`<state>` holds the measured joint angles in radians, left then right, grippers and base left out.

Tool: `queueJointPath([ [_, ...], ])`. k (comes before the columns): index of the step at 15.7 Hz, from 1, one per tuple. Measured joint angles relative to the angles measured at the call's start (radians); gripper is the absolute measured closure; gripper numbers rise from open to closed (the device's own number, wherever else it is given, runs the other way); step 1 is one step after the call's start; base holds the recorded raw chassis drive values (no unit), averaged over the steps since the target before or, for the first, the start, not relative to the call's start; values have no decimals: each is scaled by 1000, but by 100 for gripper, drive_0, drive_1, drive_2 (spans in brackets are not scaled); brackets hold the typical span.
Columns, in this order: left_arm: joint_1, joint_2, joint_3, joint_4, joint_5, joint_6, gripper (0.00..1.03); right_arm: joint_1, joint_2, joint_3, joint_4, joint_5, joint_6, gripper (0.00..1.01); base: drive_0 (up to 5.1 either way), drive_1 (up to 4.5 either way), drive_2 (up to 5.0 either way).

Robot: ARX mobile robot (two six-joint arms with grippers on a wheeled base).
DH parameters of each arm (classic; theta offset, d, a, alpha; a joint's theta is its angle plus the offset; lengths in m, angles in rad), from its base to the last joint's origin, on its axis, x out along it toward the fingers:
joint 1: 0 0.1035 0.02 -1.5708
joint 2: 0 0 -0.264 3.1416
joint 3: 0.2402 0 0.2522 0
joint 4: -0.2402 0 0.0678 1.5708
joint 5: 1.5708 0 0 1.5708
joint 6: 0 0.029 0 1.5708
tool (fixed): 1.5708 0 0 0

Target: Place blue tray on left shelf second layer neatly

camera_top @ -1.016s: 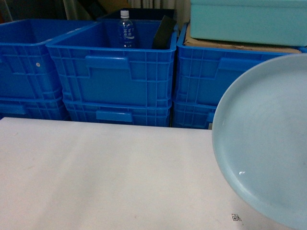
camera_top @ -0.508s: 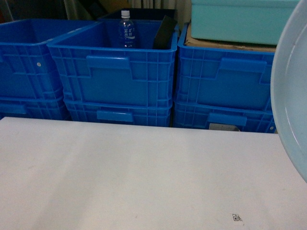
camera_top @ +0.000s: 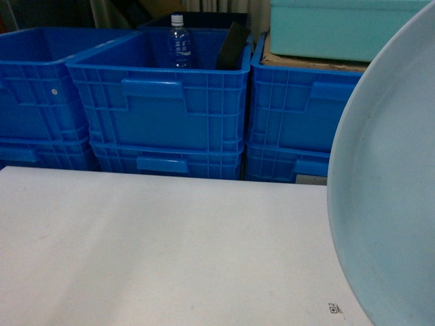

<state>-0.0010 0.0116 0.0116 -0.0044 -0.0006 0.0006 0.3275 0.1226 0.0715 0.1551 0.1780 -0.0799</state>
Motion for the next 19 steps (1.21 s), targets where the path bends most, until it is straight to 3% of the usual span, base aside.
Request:
queueJointPath([
  [3,0,0,0,0,0,0,5,11,1,0,3,27,-23,99,0,0,0],
  [5,0,0,0,0,0,0,5,-8,-5,-10,-15,32,-29,99,0,0,0],
  [19,1,0,0,0,-1,0,5,-14,-9,-10,-15,27,-26,99,-12,-12,-12],
])
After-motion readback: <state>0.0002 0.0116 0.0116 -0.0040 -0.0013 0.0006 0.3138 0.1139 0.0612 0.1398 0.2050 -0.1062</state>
